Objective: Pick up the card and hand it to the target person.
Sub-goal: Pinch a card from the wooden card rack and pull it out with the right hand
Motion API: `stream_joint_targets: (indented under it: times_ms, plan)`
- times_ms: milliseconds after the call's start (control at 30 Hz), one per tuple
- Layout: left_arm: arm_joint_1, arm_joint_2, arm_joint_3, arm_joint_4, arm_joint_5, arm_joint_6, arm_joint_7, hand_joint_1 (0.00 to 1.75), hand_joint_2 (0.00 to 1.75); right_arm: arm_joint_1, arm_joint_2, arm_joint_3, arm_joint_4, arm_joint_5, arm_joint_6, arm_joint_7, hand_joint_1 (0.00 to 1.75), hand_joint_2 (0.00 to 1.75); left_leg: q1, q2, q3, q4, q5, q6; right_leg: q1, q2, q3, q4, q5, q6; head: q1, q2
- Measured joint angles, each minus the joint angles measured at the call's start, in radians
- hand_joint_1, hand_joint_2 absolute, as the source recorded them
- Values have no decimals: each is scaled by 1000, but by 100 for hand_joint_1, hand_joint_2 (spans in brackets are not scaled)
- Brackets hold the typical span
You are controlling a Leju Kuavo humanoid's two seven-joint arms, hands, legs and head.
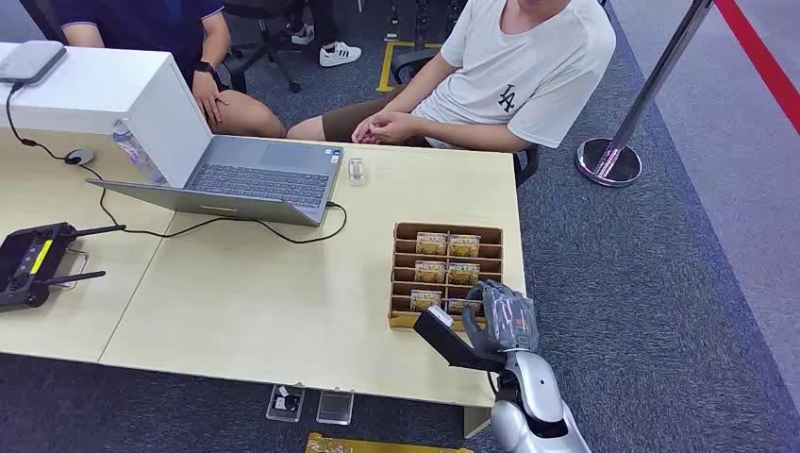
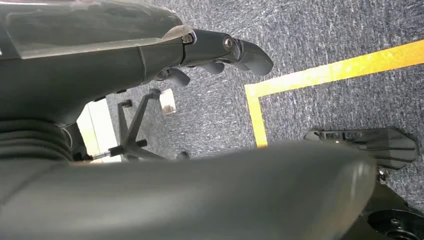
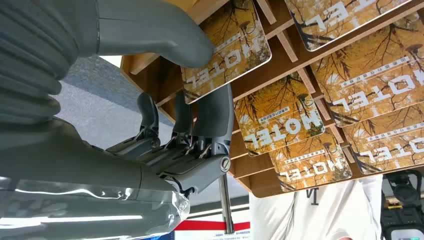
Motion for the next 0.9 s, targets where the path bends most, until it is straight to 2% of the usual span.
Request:
stream_joint_targets:
  times_ms: [300,433,900]
  plan:
    - [0,0,-13,1,-13,-18,-13,0,0,0,-1,0,2,4,-4,9,129,175,0,0,0,0,0,0,0,0,0,0,0,0,0,0]
    - [0,0,-19,1,-9,-44,-36,0,175,0,-1,-1,2,7,-6,12,140,175,0,0,0,0,0,0,0,0,0,0,0,0,0,0]
    - [1,3,-27,1,-5,-39,-47,0,175,1,-1,-4,0,8,-5,7,140,175,0,0,0,0,0,0,0,0,0,0,0,0,0,0]
